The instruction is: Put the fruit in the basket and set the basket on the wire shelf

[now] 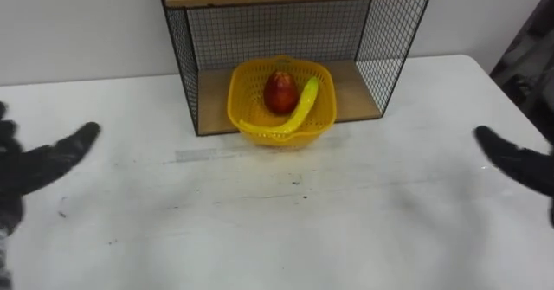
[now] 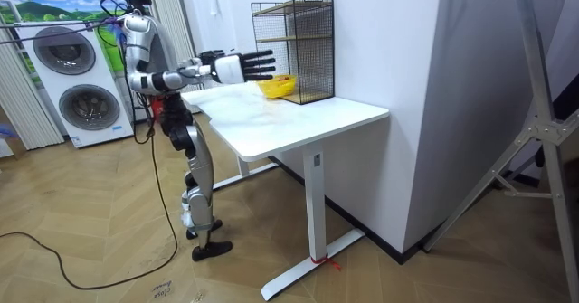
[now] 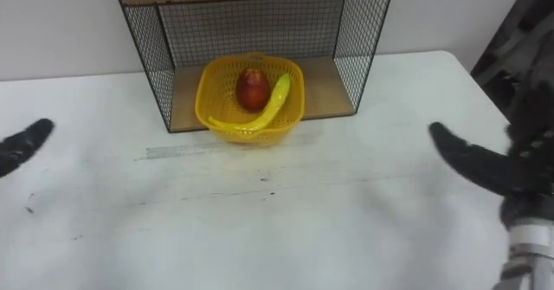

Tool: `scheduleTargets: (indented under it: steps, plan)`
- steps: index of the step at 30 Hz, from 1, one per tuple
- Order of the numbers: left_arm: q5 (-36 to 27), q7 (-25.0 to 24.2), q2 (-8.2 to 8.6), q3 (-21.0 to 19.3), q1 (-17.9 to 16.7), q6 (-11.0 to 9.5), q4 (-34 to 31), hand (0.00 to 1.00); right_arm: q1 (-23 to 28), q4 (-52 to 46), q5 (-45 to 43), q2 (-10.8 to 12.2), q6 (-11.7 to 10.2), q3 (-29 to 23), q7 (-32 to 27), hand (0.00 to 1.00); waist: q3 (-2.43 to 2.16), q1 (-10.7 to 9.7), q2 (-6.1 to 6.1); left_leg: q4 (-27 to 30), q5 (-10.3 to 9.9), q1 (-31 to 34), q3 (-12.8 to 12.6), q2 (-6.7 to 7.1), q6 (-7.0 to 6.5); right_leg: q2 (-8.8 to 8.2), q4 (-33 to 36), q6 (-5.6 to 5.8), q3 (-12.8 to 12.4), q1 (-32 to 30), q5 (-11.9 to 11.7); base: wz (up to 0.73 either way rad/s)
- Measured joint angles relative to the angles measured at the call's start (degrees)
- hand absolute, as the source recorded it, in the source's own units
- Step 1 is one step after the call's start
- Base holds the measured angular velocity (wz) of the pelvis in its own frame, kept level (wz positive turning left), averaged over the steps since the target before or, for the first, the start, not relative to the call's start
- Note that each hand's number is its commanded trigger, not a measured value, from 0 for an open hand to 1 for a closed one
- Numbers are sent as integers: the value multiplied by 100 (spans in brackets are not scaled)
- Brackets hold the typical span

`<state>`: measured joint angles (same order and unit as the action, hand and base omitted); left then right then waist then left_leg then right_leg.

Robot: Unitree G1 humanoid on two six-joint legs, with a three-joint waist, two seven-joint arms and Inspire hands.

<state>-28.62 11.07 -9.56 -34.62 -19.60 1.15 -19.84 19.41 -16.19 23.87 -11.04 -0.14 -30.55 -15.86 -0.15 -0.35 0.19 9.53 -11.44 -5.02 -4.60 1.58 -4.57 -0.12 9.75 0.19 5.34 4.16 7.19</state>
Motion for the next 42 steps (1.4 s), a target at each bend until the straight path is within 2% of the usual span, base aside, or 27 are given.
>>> scheduleTargets:
  steps: [2, 3, 4, 5, 7, 8, 9, 11, 12, 14, 15, 17, 18, 19, 21, 23, 24, 26, 27, 29, 30, 32, 33, 35, 38, 41, 42]
  plan:
    - [-50, 598, -60, -782, -164, -219, -6, 0, 176, -23, -6, -3, -238, -618, -615, 0, -27, 74, 44, -4, -15, 10, 0, -4, 8, 4, 1, 2, -34, -19, 7, 0]
    - [-159, 762, -80, -967, -231, -292, -6, 0, 253, -35, 10, -4, -296, -741, -805, 0, -27, 92, 66, -3, -19, 15, 1, -4, 9, 2, 8, 2, -31, -27, 14, 0]
    - [-384, 1080, -85, -1302, -407, -443, -5, 0, 394, -36, 37, -4, -394, -959, -1164, 0, -42, 125, 66, -3, -29, 30, 1, -2, 9, -2, 16, 1, -21, -42, 34, 0]
    - [-636, 1369, -85, -1566, -591, -573, 31, 0, 552, -33, 107, -4, -437, -1163, -1486, 0, -37, 158, 79, -3, -37, 34, 6, 4, 8, -13, 26, 2, -11, -46, 56, 0]
    - [-981, 1804, -85, -1829, -811, -709, 226, 0, 749, -4, 384, 1, -521, -1388, -1966, 0, -48, 190, 92, -4, -40, 32, 18, 9, 7, -19, 33, 3, -18, -45, 72, 2]
    - [-1198, 2013, -97, -1968, -919, -820, 532, 0, 770, 82, 710, -2, -588, -1507, -2228, 0, -40, 220, 106, 3, -40, 42, 18, 19, 6, -45, 82, -1, -15, -76, 105, 0]
    - [-1307, 2121, -117, -2016, -930, -851, 712, 0, 769, 193, 866, -6, -639, -1562, -2342, 0, -36, 228, 115, 13, -40, 52, 21, 21, 7, -63, 113, -1, -14, -109, 118, 5]
    - [-1738, 2427, -204, -2072, -1005, -933, 1681, 0, 771, 974, 1234, -40, -704, -1642, -2731, 0, -49, 221, 82, 28, -53, 120, 90, 49, 31, -87, 117, -25, 9, -125, 162, 13]
    - [-1949, 2486, -220, -2073, -1001, -933, 1946, 0, 771, 1247, 1387, -53, -704, -1672, -2779, 0, -48, 221, 76, 46, -54, 151, 105, 52, 39, -91, 116, -27, 15, -141, 163, 14]
    - [-2835, 2665, -244, -2045, -998, -969, 3124, 0, 767, 2394, 2023, -87, -702, -1752, -2978, 0, -51, 222, 80, 203, -63, 302, 117, 46, 28, -105, 149, -43, 81, -227, 181, 13]
    - [-3044, 2698, -262, -2014, -996, -985, 3435, 0, 768, 2696, 2202, -90, -704, -1755, -3000, 0, -52, 219, 75, 221, -68, 332, 122, 46, 31, -111, 172, -44, 94, -248, 196, 10]
    - [-3666, 2850, -267, -1860, -971, -995, 4538, 0, 761, 3753, 2946, -84, -718, -1758, -3164, 0, -51, 186, 70, 271, -93, 400, 206, 82, 41, -140, 220, -30, 126, -342, 280, 16]
    - [-3723, 2847, -268, -1817, -940, -998, 4807, 0, 761, 4034, 3094, -84, -751, -1766, -3160, 0, -51, 170, 71, 292, -104, 419, 251, 96, 40, -147, 221, -20, 148, -339, 300, 28]
    - [-3717, 2817, -265, -1755, -860, -1009, 5343, 0, 761, 4676, 3327, -78, -795, -1767, -3086, 0, -55, 164, 66, 329, -119, 453, 325, 115, 34, -169, 232, -15, 216, -334, 309, 24]
    - [-3646, 2691, -253, -1693, -736, -1039, 6122, 0, 732, 5519, 3464, -29, -810, -1764, -2947, 0, -57, 200, 64, 324, -123, 451, 334, 119, 32, -180, 232, -12, 239, -311, 314, 11]
    - [-3319, 2517, -185, -1428, -709, -1030, 6893, 0, 633, 6464, 3398, 49, -814, -1558, -2649, 0, -59, 199, 71, 319, -121, 431, 320, 115, 30, -174, 243, -10, 226, -257, 307, 0]
    - [-3181, 2446, -165, -1331, -690, -1024, 7068, 0, 598, 6670, 3353, 73, -812, -1476, -2575, 0, -58, 194, 73, 316, -121, 421, 312, 113, 29, -175, 247, -10, 229, -251, 307, 0]
    - [-2464, 2089, 19, -899, -671, -975, 7493, 0, 437, 7272, 2844, 243, -787, -1040, -2291, 0, -53, 182, 77, 280, -125, 310, 288, 107, 19, -175, 246, -10, 227, -163, 310, -4]
    - [-2241, 1976, 42, -755, -643, -950, 7623, 0, 379, 7384, 2660, 287, -763, -918, -2223, 0, -49, 167, 79, 267, -123, 280, 288, 107, 16, -175, 244, -10, 228, -138, 311, -5]
    - [-1289, 1469, 129, -308, -445, -768, 8091, 0, 56, 7890, 1830, 292, -579, -422, -1831, 0, -47, 160, 78, 200, -124, 147, 245, 107, 18, -164, 210, -8, 162, -57, 313, -11]
    - [-1021, 1331, 148, -196, -372, -735, 8200, 0, -52, 8053, 1562, 280, -548, -285, -1712, 0, -45, 147, 74, 196, -126, 118, 240, 106, 19, -161, 191, -8, 150, -29, 313, -12]
    - [-139, 845, 198, 248, -79, -549, 8551, 0, -307, 8439, 753, 231, -360, 364, -1253, 0, -41, 192, 55, 166, -127, -15, 181, 99, 22, -153, 200, -6, 96, 28, 324, -10]
    - [129, 753, 202, 406, -21, -490, 8624, 0, -359, 8510, 557, 223, -329, 529, -1131, 0, -38, 188, 52, 162, -128, -42, 162, 92, 24, -146, 194, -6, 73, 48, 324, -11]
    - [1043, 417, 214, 982, 152, -233, 8621, 0, -532, 8612, -130, 221, -143, 1012, -714, 0, -25, 141, 18, 158, -113, -67, 164, 92, -4, -136, 173, -6, 70, 79, 324, -2]
    - [1907, 200, 212, 1601, 381, -80, 8569, 0, -771, 8852, -693, 204, 51, 1602, -245, 0, 6, 72, -44, 147, -111, -74, 164, 90, -6, -95, 137, -7, 77, 98, 323, 0]
    - [2554, -4, 205, 2187, 642, 74, 8504, 0, -926, 8963, -1023, 210, 258, 2076, 117, 0, 27, 55, -82, 72, -110, -127, 147, 81, -7, -76, 85, -6, 64, 162, 298, -3]
    - [2649, -53, 206, 2270, 671, 106, 8506, 0, -944, 8967, -1057, 215, 288, 2148, 187, 0, 31, 58, -90, 58, -110, -128, 142, 81, -7, -75, 86, -7, 60, 171, 299, -8]
